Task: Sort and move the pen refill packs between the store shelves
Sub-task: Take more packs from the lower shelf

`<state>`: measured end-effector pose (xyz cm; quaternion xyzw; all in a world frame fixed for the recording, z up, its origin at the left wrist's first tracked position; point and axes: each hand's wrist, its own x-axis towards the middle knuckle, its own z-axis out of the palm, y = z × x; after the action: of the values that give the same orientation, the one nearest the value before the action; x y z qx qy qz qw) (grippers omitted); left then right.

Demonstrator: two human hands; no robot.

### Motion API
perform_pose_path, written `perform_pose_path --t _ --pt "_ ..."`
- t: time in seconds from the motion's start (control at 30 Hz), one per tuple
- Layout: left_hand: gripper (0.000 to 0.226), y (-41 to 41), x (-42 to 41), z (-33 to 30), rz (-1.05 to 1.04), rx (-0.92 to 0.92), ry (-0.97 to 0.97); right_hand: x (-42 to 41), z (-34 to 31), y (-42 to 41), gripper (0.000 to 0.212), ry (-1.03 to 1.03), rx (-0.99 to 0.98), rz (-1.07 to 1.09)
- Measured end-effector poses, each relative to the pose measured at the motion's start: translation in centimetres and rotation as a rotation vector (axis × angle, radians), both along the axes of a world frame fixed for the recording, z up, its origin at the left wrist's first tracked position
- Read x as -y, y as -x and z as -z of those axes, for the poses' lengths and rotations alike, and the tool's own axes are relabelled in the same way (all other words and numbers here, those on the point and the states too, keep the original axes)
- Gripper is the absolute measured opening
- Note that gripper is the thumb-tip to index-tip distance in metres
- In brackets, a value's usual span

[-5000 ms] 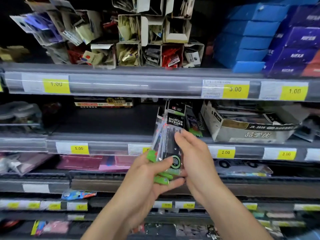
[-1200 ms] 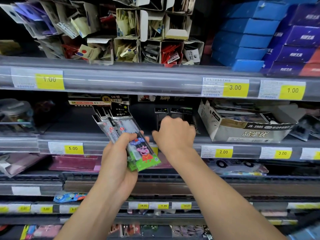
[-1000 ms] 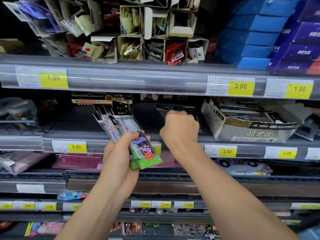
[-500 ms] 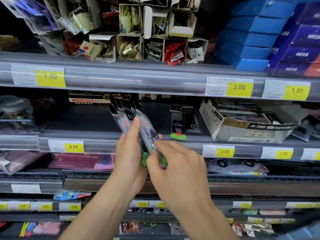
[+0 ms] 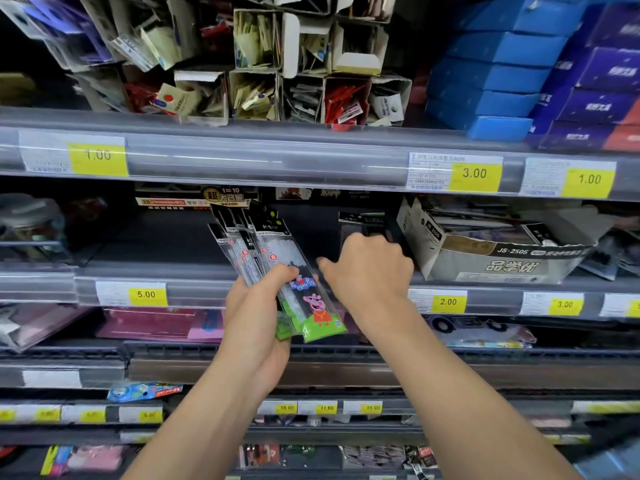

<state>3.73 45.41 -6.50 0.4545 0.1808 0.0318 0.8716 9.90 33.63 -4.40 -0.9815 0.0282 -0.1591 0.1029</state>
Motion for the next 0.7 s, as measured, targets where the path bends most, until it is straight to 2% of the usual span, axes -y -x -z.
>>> perform_pose_path --t 0.07,0.27,0.4,0.57,0.7 --pt "0.038 -0.1 -0.2 0.0 0.000 -0.002 0.007 -0.2 -0.3 -0.9 0.030 0.027 0.020 -0.001" --pt "0.037 -0.2 -0.9 -0.1 -0.016 -0.011 -0.012 0.1 -1.2 -1.3 0.027 0.066 0.038 -0.080" --pt "0.033 -0.2 -0.9 -0.1 -0.030 -0.007 -0.022 0.8 -1.4 1.1 0.014 -0.098 0.138 -0.046" --pt "0.034 0.0 -0.5 -0.2 -0.037 -0.003 -0.006 0.1 -0.3 7.3 0.011 -0.313 0.539 -0.141" --pt "0.040 0.2 0.4 -0.7 -0.018 -0.018 0.057 -0.6 1.6 9.2 0.007 -0.457 0.584 -0.181"
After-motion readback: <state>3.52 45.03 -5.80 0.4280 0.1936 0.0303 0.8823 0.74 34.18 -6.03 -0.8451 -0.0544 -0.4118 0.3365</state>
